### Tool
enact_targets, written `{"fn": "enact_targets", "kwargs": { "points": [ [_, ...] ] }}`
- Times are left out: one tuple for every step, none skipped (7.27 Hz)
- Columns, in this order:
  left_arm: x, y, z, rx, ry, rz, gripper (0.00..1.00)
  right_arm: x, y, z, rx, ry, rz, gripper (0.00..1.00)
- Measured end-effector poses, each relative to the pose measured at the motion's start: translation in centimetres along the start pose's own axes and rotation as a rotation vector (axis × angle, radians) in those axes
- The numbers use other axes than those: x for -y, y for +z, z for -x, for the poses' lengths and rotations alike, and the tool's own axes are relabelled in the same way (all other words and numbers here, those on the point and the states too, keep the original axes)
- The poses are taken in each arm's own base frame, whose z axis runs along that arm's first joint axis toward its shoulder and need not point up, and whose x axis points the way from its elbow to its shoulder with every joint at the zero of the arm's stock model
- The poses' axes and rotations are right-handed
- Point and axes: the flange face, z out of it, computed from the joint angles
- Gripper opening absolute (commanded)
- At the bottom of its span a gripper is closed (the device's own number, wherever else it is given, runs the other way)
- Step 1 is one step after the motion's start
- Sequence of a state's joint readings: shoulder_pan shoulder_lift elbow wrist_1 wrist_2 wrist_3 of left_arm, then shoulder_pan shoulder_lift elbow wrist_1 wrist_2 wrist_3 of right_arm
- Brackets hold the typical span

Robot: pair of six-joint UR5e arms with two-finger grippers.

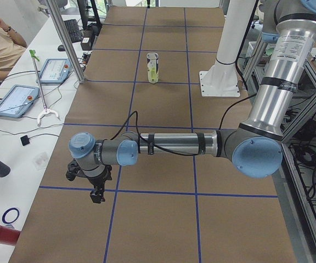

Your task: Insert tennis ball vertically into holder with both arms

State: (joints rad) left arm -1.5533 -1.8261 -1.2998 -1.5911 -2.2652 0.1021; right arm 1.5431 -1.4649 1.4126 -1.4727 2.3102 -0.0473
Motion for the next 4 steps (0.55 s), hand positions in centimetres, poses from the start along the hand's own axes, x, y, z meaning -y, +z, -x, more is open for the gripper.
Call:
{"fn": "enact_targets", "kwargs": {
  "points": [
    [-2.0,-0.7,-0.7,0.001,0.016,-0.021,1.00,-0.4,-0.8,0.8,0.006,0.009,0.008,1.00],
    [-4.5,-1.2,-1.4,0.002,0.030,-0.038,1.00,-1.0,-1.7,1.5,0.007,0.019,0.019,1.00],
    [-6.9,-1.5,-1.8,0.004,0.036,-0.046,1.00,-2.1,-2.0,1.8,0.003,0.031,0.032,1.00],
    [-8.5,-1.2,-1.9,0.005,0.037,-0.042,1.00,-3.3,-1.8,1.6,-0.005,0.043,0.046,1.00]
  ]
}}
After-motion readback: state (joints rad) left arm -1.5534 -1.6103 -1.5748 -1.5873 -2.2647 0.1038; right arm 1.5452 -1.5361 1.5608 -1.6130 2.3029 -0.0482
